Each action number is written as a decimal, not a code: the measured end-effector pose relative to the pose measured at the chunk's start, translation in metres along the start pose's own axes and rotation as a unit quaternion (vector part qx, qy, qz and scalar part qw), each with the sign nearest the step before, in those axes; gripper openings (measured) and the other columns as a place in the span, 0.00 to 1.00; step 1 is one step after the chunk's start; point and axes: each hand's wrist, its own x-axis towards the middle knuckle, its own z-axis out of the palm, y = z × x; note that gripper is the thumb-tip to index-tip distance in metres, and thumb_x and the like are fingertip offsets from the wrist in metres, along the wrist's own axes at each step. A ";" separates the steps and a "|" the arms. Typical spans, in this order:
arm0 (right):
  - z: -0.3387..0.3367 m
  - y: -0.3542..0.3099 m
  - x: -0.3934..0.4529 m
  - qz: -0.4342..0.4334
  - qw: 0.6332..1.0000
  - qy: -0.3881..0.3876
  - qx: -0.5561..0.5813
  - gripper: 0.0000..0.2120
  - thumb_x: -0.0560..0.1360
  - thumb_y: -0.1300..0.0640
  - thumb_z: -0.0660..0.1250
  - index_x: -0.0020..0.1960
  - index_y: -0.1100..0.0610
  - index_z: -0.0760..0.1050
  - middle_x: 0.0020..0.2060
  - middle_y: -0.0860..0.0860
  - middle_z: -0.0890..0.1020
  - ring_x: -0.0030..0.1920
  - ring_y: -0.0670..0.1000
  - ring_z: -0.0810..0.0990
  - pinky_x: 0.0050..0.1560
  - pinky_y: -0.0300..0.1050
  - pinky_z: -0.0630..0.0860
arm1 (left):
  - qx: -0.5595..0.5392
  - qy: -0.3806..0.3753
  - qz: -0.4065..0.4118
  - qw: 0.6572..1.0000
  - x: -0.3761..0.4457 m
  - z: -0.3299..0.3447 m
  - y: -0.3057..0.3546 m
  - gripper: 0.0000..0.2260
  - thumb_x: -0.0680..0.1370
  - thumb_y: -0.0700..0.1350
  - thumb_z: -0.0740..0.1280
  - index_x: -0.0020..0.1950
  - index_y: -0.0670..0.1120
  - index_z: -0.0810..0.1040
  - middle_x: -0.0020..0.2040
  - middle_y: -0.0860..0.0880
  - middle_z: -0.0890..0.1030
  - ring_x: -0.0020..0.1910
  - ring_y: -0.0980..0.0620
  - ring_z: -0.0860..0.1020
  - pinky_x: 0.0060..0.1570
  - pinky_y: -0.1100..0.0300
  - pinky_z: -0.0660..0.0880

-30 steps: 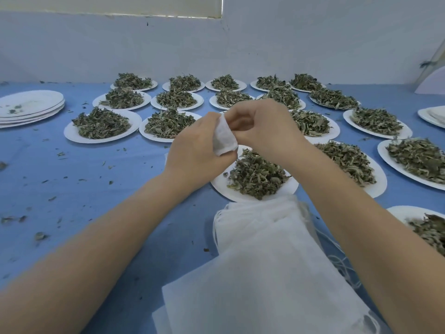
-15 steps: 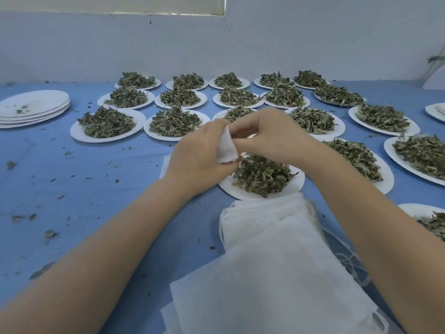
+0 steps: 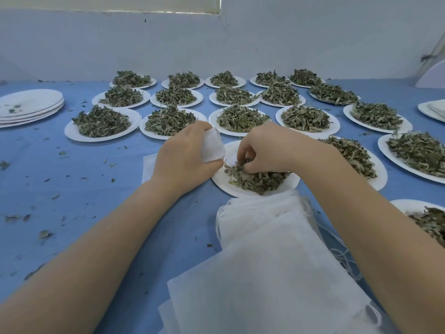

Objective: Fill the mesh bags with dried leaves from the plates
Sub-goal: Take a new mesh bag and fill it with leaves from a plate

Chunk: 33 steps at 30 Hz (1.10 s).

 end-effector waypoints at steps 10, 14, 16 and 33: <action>0.005 0.004 0.001 0.001 1.000 0.011 0.016 0.13 0.72 0.53 0.70 0.56 0.51 0.80 0.46 0.49 0.81 0.43 0.48 0.75 0.44 0.40 0.73 | 0.034 -0.007 0.011 0.999 -0.004 0.001 -0.002 0.24 0.67 0.51 0.71 0.60 0.46 0.72 0.56 0.47 0.78 0.53 0.44 0.75 0.42 0.59 0.64; -0.003 0.009 -0.001 -0.005 0.996 0.066 0.066 0.08 0.72 0.55 0.70 0.51 0.51 0.83 0.39 0.43 0.82 0.37 0.41 0.76 0.37 0.26 0.71 | 0.046 -0.017 0.006 0.999 -0.003 0.001 -0.005 0.23 0.68 0.50 0.71 0.60 0.46 0.71 0.55 0.47 0.78 0.52 0.44 0.75 0.41 0.59 0.64; -0.011 0.014 -0.005 0.000 0.987 0.109 0.116 0.07 0.72 0.54 0.72 0.50 0.50 0.83 0.31 0.36 0.76 0.34 0.37 0.74 0.35 0.21 0.68 | 0.046 -0.016 0.007 0.999 -0.002 0.001 -0.006 0.23 0.68 0.49 0.72 0.61 0.46 0.71 0.55 0.47 0.78 0.52 0.44 0.75 0.41 0.59 0.64; -0.006 -0.013 -0.008 -0.066 0.941 0.182 0.279 0.08 0.71 0.59 0.72 0.50 0.53 0.83 0.43 0.49 0.85 0.45 0.44 0.82 0.53 0.40 0.76 | 0.012 0.032 0.053 0.998 -0.002 0.001 0.007 0.24 0.67 0.45 0.72 0.60 0.40 0.73 0.50 0.44 0.79 0.47 0.43 0.76 0.40 0.60 0.63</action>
